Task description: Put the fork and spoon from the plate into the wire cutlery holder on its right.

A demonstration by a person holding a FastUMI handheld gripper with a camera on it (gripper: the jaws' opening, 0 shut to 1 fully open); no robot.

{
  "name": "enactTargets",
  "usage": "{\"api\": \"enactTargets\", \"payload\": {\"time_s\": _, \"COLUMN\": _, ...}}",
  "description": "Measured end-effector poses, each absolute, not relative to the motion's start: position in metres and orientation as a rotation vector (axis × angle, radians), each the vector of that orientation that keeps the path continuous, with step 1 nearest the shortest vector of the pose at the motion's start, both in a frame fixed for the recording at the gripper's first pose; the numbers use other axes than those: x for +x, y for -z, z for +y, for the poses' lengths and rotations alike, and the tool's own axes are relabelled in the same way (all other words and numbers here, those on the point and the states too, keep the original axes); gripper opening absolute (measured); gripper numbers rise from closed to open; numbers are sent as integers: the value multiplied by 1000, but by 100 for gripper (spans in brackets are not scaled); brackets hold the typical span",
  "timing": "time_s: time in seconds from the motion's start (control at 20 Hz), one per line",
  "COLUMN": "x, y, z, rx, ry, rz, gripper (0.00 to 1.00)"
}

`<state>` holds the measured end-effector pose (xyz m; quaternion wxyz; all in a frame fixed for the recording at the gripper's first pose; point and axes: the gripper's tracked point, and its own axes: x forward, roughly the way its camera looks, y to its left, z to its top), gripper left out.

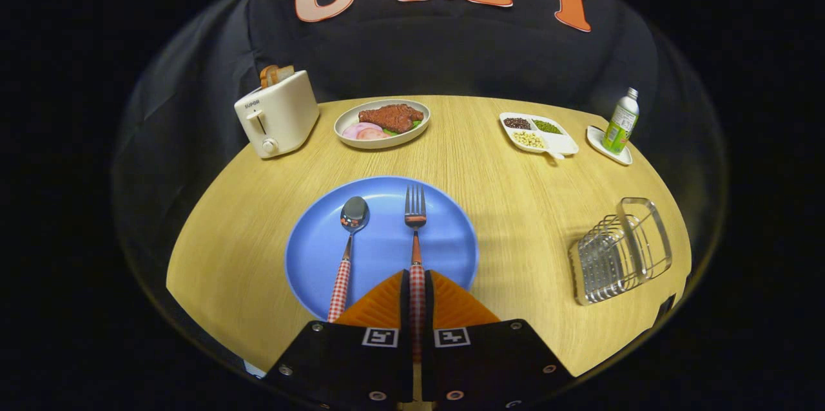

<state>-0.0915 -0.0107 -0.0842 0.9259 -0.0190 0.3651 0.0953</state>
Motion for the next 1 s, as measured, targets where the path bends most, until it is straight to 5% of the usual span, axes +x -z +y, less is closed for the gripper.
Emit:
{"api": "enactTargets", "payload": {"time_s": 0.45, "x": -93, "y": -7, "z": -127, "rx": -141, "ry": -120, "rz": 782, "gripper": 6}}
{"api": "enactTargets", "payload": {"time_s": 1.0, "x": -125, "y": -4, "z": -211, "rx": -229, "ry": -121, "rz": 1085, "gripper": 6}}
